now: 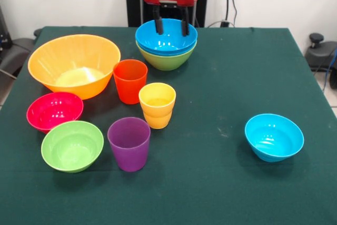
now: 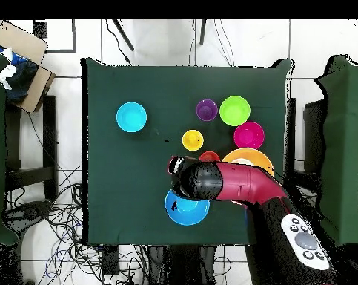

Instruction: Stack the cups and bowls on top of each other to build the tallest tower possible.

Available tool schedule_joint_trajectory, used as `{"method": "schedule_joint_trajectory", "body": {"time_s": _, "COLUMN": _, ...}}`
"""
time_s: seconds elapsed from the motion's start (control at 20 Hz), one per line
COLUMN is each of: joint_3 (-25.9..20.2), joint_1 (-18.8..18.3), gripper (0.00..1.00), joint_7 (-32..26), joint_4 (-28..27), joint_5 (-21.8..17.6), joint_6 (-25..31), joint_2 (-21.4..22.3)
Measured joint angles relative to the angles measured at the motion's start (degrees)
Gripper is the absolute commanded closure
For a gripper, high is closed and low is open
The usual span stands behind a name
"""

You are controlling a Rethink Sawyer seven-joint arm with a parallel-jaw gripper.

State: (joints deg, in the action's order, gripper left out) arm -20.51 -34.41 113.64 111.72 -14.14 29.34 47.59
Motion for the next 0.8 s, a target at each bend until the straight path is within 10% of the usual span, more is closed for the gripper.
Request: {"method": "schedule_joint_trajectory", "body": {"time_s": 0.8, "joint_3": -2.71, "joint_1": -4.45, "gripper": 0.00, "joint_7": 0.00, "joint_4": -0.02, "joint_5": -2.84, "joint_6": 0.00, "joint_2": -1.81}}
